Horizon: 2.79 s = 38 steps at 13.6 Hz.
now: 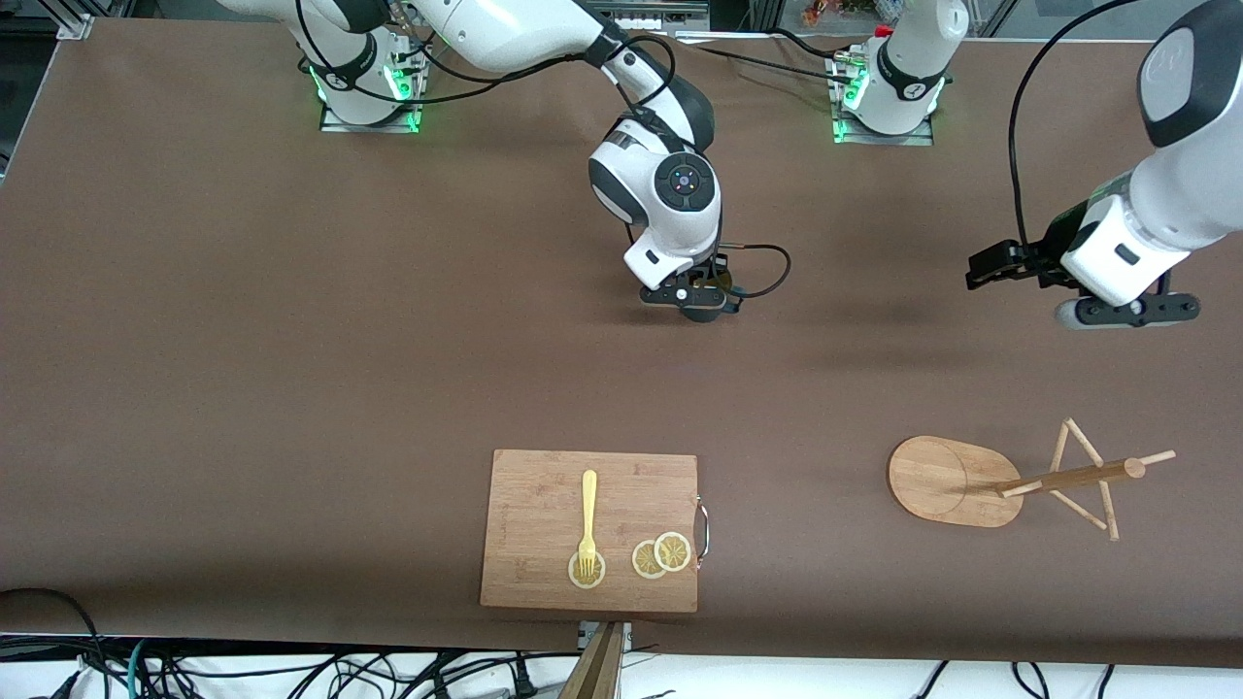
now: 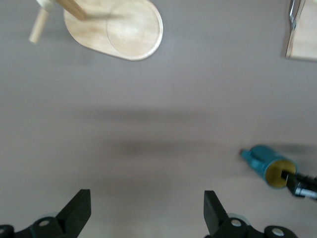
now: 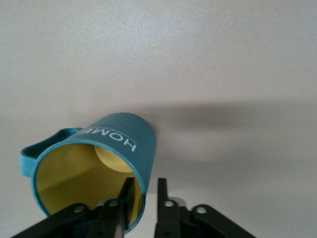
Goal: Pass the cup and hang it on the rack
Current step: 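Set the mug down with the right gripper while the left gripper approaches, then withdraw the right gripper while the left gripper grasps the mug, then lift the mug with the left gripper and carry it to the wooden rack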
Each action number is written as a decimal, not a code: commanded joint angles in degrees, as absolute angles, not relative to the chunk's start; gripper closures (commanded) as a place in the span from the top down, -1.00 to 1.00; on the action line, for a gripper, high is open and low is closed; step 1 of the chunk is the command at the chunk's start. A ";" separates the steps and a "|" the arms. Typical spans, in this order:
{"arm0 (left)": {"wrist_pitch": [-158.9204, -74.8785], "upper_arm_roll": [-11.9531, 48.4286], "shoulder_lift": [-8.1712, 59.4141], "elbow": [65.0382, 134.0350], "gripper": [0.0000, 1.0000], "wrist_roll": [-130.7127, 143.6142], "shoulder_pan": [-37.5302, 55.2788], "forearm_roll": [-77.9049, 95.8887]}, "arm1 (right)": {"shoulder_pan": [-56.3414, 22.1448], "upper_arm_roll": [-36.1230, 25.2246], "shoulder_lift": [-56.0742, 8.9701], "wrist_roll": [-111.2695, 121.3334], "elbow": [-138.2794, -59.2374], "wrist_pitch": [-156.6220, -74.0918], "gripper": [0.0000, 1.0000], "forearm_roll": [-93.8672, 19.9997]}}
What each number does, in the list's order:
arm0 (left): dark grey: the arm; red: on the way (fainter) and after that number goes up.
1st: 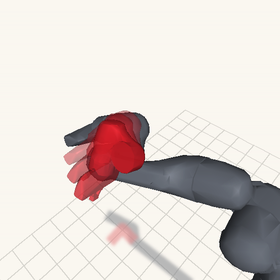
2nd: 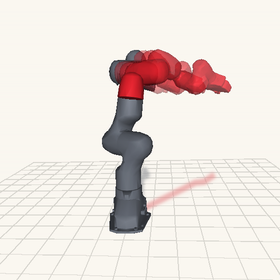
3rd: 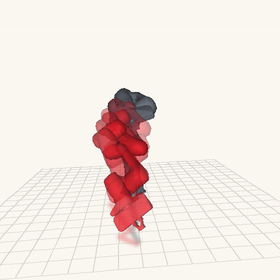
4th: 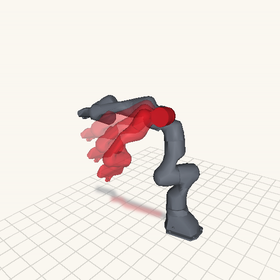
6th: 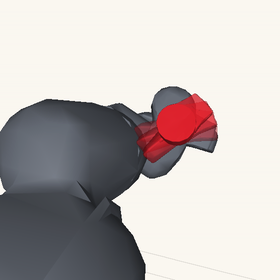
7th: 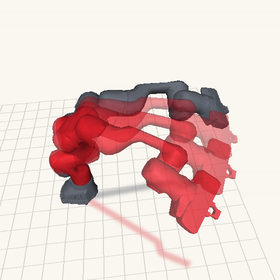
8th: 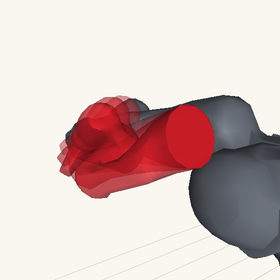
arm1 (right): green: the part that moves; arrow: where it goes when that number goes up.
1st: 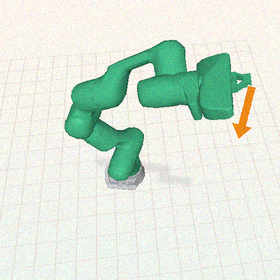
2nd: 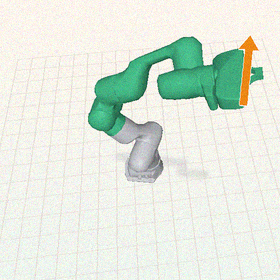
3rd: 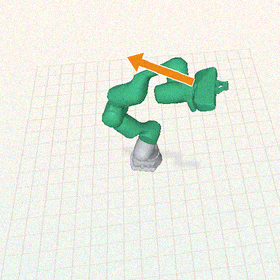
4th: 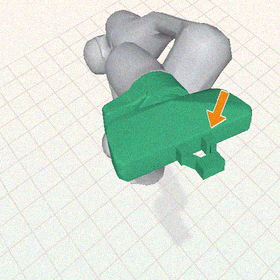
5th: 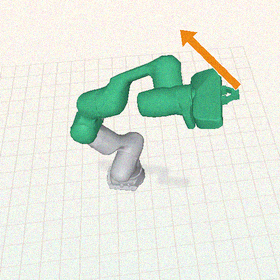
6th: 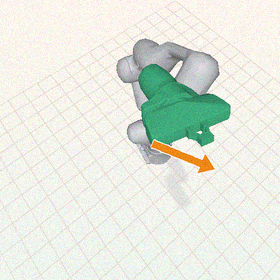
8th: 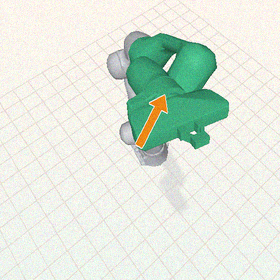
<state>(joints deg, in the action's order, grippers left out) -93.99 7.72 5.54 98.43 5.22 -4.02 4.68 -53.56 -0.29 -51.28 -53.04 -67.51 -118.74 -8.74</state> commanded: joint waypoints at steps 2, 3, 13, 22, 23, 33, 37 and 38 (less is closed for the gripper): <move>-89.04 7.73 7.74 96.50 1.00 -6.48 -3.95 6.68 | -54.05 -1.23 -50.81 -53.61 -65.48 -117.16 0.06 -8.52; -88.77 7.91 7.91 96.76 1.00 -11.99 -4.04 7.20 | -53.53 -1.40 -49.50 -53.35 -65.48 -115.85 0.12 -8.79; -105.79 7.82 2.46 127.24 1.00 -69.96 -8.88 36.53 | -33.59 -2.28 -34.20 -36.74 -65.92 -95.21 1.00 -9.32; -113.56 15.81 25.55 129.47 1.00 -131.53 -7.73 77.41 | -26.89 -13.43 -13.91 -16.12 -81.55 -88.70 1.00 -9.67; -113.55 16.17 27.66 128.33 1.00 -134.18 -7.56 77.69 | -26.89 -15.10 -11.97 -13.73 -82.26 -86.85 1.00 -9.58; -112.85 16.35 40.25 117.95 0.88 -149.32 -3.87 77.08 | -13.48 -5.65 0.78 -6.86 -93.16 -86.40 1.00 -3.70; -111.46 16.35 43.14 118.04 -0.31 -152.49 -4.83 77.17 | -5.71 3.07 5.71 -6.15 -99.14 -89.03 1.00 -0.88; -111.01 16.35 43.50 118.04 -0.63 -152.49 -5.09 77.34 | -5.71 3.08 5.63 -5.98 -98.88 -89.03 1.00 -0.44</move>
<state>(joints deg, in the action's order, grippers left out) -113.16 16.37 41.42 118.67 -148.94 -4.21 76.24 -7.58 1.19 2.61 -7.34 -95.43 -87.34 -1.72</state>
